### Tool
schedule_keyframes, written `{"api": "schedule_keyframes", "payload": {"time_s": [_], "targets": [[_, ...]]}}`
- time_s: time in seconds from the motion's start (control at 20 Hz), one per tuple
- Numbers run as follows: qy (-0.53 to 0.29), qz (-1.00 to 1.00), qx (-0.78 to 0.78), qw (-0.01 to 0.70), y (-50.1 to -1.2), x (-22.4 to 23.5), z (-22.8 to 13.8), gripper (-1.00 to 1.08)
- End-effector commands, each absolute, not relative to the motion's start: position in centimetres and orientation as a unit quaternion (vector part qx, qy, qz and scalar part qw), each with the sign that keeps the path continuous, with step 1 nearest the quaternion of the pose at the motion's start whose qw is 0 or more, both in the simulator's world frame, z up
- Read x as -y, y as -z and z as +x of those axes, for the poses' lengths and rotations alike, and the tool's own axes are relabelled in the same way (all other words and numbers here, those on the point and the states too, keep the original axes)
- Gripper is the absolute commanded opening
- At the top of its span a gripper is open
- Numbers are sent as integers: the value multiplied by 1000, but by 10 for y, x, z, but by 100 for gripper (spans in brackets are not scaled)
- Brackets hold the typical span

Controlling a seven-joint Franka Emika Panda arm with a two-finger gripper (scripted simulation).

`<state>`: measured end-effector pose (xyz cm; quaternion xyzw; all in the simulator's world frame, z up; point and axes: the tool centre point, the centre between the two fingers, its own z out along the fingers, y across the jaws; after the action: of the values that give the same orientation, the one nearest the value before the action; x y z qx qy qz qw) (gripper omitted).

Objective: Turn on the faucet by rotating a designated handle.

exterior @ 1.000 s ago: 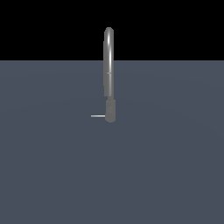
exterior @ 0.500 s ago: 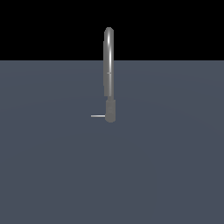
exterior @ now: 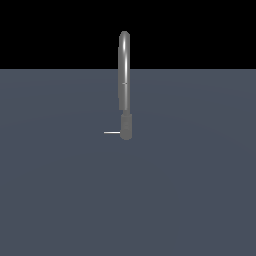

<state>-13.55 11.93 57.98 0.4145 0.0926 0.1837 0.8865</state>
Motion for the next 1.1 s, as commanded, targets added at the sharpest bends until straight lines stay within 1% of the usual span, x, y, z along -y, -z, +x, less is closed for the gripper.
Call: {"api": "schedule_keyframes", "payload": {"time_s": [0.0, 0.25, 0.5, 0.75, 1.05], "targets": [[-180, 373, -124, 901, -563, -132, -121, -100], [-169, 296, -192, 920, -521, -153, -92, -100], [-152, 225, -268, 924, -466, -166, -64, -100], [-131, 162, -350, 913, -401, -169, -40, -100], [-102, 98, -452, 881, -314, -159, -21, -100]]}}
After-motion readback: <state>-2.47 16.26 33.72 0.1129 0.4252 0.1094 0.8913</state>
